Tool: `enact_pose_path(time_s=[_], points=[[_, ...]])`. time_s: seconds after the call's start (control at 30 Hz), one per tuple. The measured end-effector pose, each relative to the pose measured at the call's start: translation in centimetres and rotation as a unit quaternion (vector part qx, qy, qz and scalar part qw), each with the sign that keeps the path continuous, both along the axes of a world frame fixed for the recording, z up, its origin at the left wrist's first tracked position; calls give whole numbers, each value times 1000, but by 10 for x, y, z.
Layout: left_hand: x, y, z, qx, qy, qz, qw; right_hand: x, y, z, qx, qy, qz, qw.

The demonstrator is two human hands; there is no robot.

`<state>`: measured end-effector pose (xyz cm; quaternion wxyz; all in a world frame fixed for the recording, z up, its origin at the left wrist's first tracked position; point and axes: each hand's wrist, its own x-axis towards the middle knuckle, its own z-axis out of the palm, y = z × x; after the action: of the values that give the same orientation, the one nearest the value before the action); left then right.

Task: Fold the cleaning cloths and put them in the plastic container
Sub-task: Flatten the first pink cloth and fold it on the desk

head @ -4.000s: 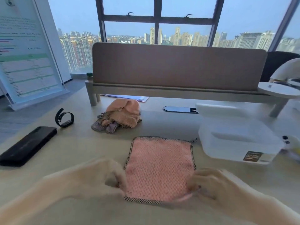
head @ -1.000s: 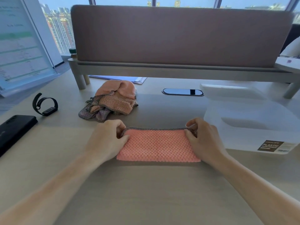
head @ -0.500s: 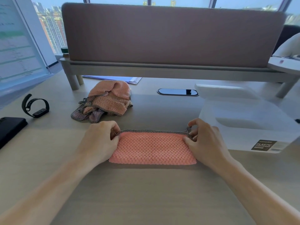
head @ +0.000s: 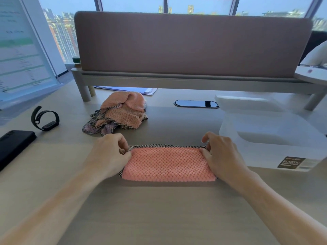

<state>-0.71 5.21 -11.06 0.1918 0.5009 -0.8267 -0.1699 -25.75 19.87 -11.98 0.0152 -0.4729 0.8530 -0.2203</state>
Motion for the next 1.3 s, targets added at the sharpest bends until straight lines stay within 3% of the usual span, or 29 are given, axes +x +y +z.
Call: enact_pose_path(time_s=[0.13,0.23,0.37,0.77,0.9,1.07,1.3], points=[[-5,0,1,-5,-17,-67,998,3,2,9,26,70,19,997],[-14,-4,1,-35,-31,-86,995,14,-1,15,27,143,92,985],[-14,-13,-3,-20,-12,-98,995,17,-5,9,38,96,186,977],[1,-13,-3,-1,-60,-187,981,14,24,-1,37,100,208,972],[-13,-7,-4,-50,-38,-211,976,8,13,3,11,102,197,975],[-32,1,-9,-13,5,-292,956,3,-4,3,2,32,212,977],[-45,-1,-7,25,-7,-259,966,-1,-11,-6,-2,-5,224,975]])
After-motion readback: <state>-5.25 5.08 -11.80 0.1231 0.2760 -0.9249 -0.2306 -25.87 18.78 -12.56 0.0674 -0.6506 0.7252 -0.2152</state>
